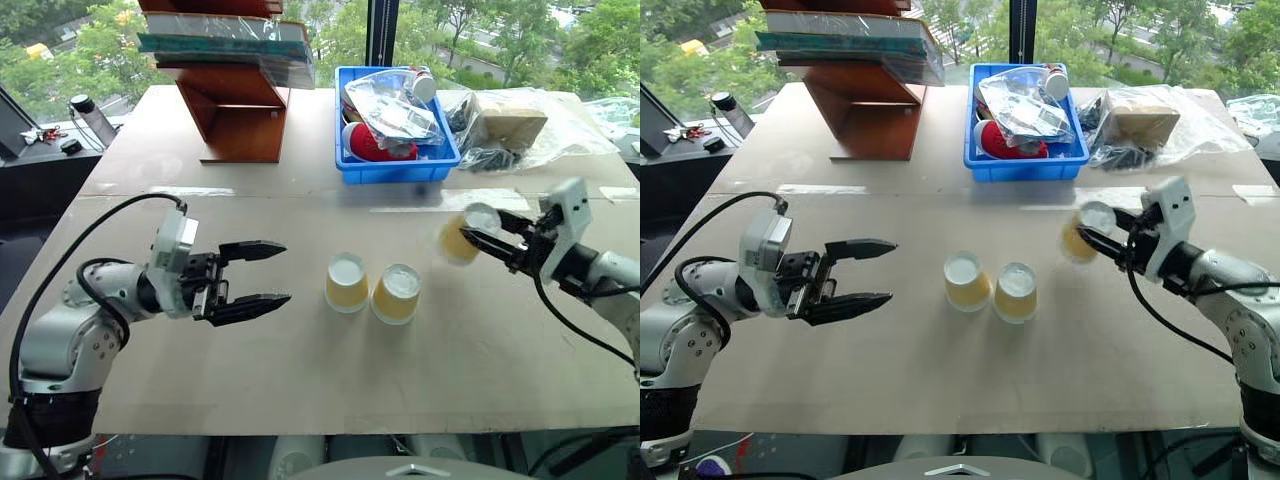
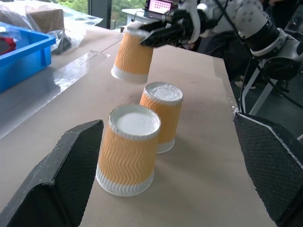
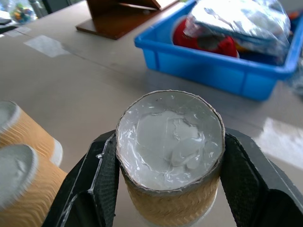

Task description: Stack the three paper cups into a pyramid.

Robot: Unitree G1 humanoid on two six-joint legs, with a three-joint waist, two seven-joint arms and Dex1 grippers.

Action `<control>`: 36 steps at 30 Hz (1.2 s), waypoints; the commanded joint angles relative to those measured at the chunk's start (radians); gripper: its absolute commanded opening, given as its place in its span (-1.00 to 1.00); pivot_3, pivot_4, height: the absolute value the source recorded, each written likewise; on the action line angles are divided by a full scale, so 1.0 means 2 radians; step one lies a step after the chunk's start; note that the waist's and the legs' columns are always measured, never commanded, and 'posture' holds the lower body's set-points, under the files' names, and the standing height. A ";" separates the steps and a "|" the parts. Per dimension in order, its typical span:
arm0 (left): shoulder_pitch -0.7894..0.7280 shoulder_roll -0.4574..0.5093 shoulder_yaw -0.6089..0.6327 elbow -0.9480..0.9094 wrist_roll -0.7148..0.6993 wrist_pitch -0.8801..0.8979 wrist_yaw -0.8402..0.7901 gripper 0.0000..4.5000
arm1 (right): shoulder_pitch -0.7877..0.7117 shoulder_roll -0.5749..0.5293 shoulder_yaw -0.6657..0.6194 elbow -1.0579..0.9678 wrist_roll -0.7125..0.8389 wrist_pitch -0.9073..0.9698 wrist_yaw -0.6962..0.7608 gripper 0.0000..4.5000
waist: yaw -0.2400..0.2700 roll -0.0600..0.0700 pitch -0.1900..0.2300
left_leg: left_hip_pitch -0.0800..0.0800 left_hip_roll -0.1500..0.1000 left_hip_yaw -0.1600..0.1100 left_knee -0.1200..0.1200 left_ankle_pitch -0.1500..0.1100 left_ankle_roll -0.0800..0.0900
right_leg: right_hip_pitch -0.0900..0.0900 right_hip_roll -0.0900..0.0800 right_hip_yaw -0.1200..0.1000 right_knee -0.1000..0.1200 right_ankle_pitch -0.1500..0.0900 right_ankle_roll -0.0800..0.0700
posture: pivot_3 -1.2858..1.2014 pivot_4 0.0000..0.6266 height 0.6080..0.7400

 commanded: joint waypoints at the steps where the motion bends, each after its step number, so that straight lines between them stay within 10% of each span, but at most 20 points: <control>1: 0.000 0.008 0.016 0.002 0.007 -0.016 -0.012 1.00 | -0.088 -0.017 0.039 -0.040 0.048 0.058 -0.001 -0.01 | 0.000 0.000 0.000 | 0.000 0.000 0.000 0.000 0.000 0.000 | 0.000 0.000 0.000 0.000 0.000 0.000 | 0.03 -0.52 1.00; 30: 0.064 0.004 0.047 -0.034 0.007 -0.021 -0.004 1.00 | -0.174 -0.028 0.149 -0.051 0.096 0.115 0.032 -0.01 | 0.006 -0.001 0.000 | -0.002 0.000 -0.002 0.000 0.000 0.000 | 0.000 -0.002 -0.002 -0.001 0.000 0.000 | 0.03 -0.52 1.00; 36: 0.067 0.001 0.047 -0.039 0.005 -0.019 0.002 1.00 | -0.172 -0.035 0.152 -0.048 0.066 0.096 0.043 0.95 | 0.006 -0.001 0.000 | -0.002 0.000 -0.002 0.000 0.000 0.000 | 0.000 -0.002 -0.002 -0.001 0.000 0.000 | 0.03 -0.52 1.00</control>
